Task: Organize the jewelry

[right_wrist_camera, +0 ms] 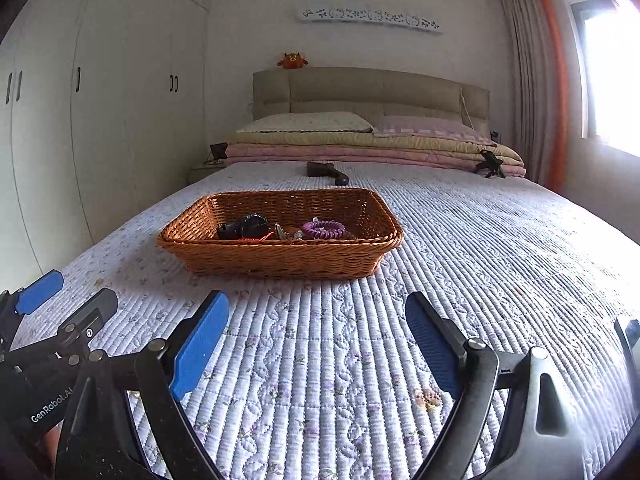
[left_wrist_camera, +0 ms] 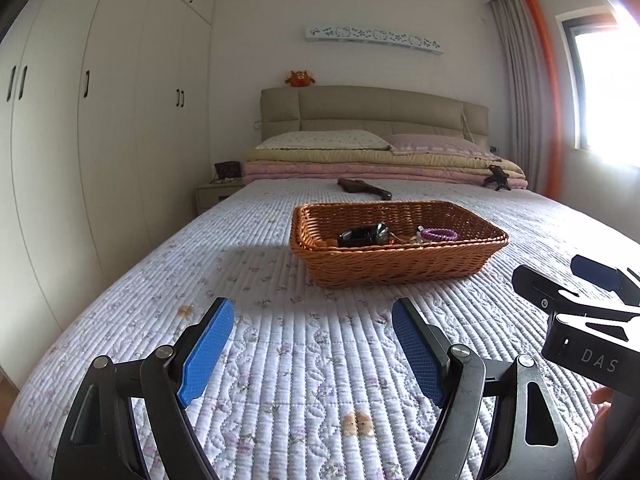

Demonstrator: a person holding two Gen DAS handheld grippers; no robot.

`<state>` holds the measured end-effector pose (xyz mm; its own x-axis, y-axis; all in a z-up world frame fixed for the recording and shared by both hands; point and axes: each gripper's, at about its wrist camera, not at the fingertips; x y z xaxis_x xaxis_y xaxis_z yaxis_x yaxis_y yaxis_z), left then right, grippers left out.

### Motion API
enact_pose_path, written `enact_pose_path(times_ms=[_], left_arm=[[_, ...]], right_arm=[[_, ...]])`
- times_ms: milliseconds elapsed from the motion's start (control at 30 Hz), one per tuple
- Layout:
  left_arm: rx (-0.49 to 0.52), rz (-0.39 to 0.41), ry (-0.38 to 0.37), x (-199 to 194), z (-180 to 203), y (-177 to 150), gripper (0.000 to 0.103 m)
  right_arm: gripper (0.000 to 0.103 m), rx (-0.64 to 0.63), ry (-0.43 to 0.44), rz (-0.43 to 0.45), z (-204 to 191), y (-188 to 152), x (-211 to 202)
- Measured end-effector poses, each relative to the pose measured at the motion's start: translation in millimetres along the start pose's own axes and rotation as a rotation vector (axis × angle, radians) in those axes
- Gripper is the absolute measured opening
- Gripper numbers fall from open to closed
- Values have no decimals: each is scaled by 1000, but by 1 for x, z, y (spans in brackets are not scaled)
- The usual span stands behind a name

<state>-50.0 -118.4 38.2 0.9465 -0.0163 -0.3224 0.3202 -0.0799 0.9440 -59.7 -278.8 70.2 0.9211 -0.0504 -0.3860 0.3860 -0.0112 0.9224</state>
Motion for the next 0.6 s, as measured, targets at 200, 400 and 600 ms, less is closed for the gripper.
enact_pose_path(times_ms=[200, 400, 600], left_arm=[[1, 1, 7, 0, 1, 0, 82], [-2, -3, 9, 1, 1, -1, 82], [3, -7, 15, 2, 3, -1, 82]], right_arm=[[91, 2, 4, -1, 0, 0, 0], [91, 5, 3, -8, -2, 1, 2], [95, 5, 0, -6, -5, 1, 3]])
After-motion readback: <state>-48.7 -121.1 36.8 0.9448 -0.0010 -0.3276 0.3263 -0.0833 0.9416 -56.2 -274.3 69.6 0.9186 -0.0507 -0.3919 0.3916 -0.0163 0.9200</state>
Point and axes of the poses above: each gripper's, at about its wrist camera, not at the fingertips, and x roughly the way its jaws point, z to its right, y to its top, and after that the axes turned 3 degrees about -y, right-handed
